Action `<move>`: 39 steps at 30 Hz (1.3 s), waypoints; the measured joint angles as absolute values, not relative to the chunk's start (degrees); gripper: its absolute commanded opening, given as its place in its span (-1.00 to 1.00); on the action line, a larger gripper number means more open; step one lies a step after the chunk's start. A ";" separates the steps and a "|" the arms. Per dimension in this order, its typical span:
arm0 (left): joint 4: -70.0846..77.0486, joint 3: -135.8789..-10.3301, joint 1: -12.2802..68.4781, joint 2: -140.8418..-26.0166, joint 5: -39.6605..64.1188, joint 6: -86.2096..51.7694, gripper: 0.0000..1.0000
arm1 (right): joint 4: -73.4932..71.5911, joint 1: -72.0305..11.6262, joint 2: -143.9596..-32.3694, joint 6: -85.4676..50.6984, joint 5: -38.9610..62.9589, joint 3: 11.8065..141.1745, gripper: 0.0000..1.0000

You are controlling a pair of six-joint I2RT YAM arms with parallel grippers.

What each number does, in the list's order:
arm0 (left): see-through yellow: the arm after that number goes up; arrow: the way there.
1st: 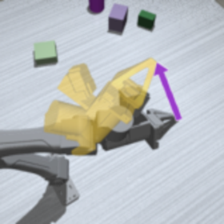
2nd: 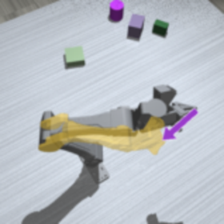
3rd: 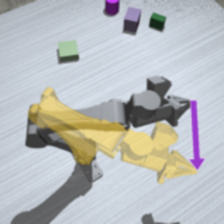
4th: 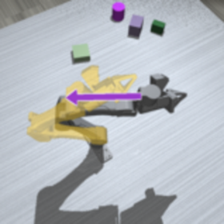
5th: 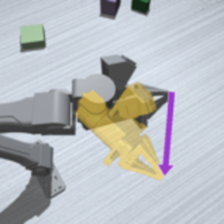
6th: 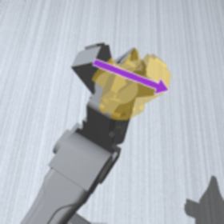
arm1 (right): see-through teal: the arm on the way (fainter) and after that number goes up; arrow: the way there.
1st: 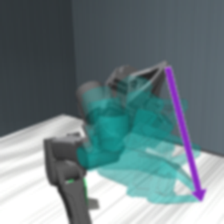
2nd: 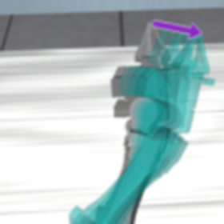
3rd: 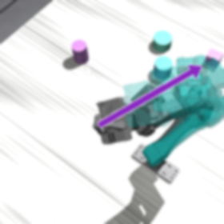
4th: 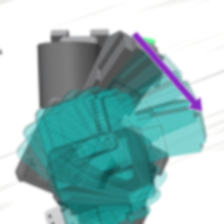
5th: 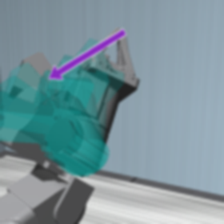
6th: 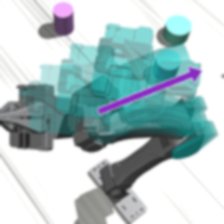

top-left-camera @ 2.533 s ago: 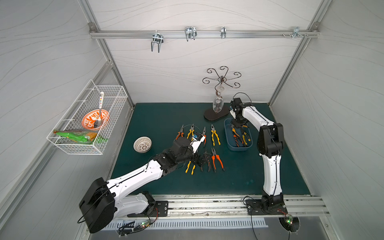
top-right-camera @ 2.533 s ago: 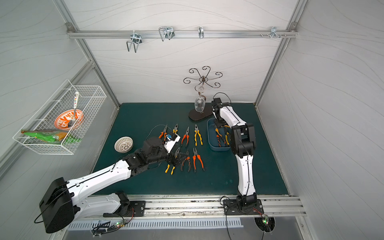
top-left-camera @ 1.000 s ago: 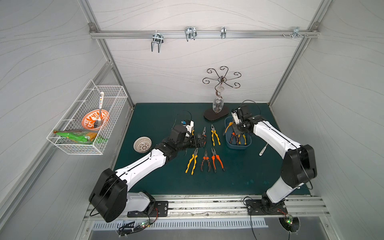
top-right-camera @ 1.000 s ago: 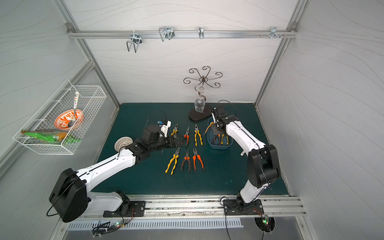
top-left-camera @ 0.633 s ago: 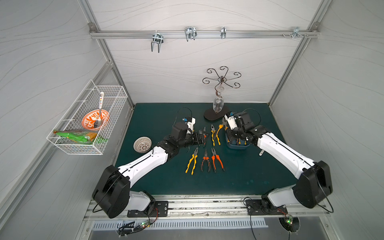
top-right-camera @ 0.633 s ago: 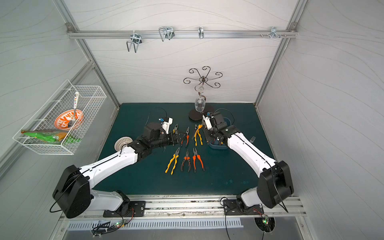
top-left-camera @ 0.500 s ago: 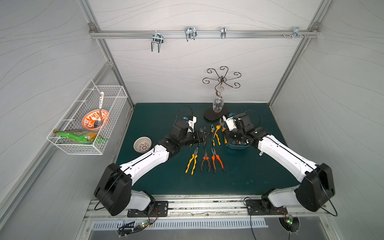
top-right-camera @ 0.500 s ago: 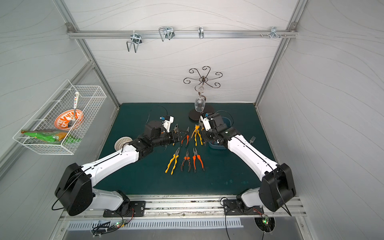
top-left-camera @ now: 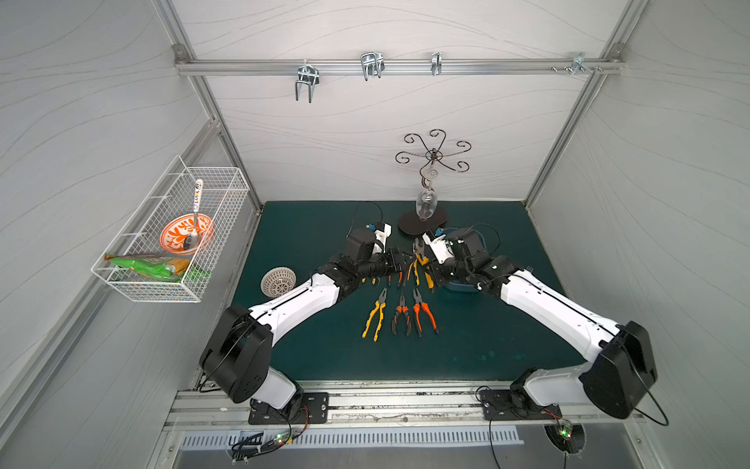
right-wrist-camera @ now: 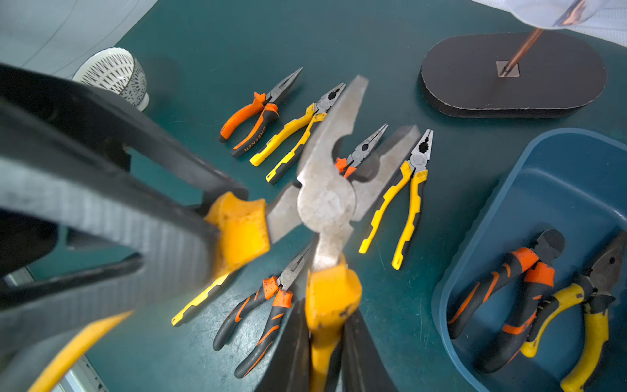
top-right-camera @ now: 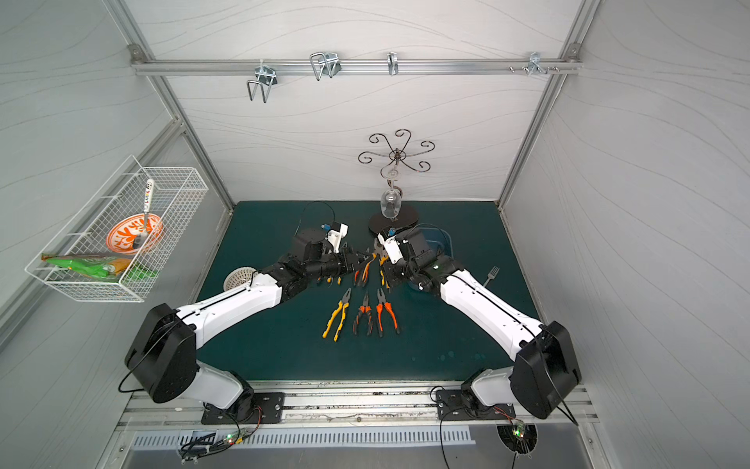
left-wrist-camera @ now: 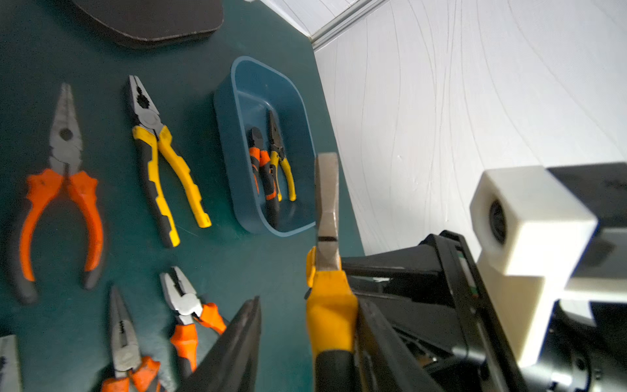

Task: Take the pliers out of the storage box
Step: Pick up the pliers from the storage box.

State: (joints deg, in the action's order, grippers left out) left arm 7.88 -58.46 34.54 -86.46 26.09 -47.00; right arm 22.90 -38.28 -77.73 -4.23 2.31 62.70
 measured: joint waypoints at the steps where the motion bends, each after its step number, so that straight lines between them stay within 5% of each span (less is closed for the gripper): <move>1: 8.05 -58.52 34.54 -86.65 26.39 -47.27 -0.16 | 22.90 -38.37 -77.73 -4.05 2.42 62.70 -1.00; 18: 9.54 -60.20 35.03 -90.63 28.32 -50.48 -0.25 | 22.92 -39.83 -77.73 -1.61 4.25 62.70 -1.00; 32: 10.57 -60.82 35.31 -91.79 29.19 -51.94 -1.00 | 23.44 -40.07 -77.73 -1.67 3.07 62.70 -0.99; 39: 10.57 -60.82 35.29 -91.79 29.32 -51.68 -1.00 | 23.46 -40.21 -77.56 -1.65 2.83 62.70 -0.43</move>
State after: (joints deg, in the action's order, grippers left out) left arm 10.57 -60.82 35.29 -91.79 29.32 -51.68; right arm 23.46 -40.21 -77.56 -1.65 2.83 62.70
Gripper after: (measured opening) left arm 0.226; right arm 0.223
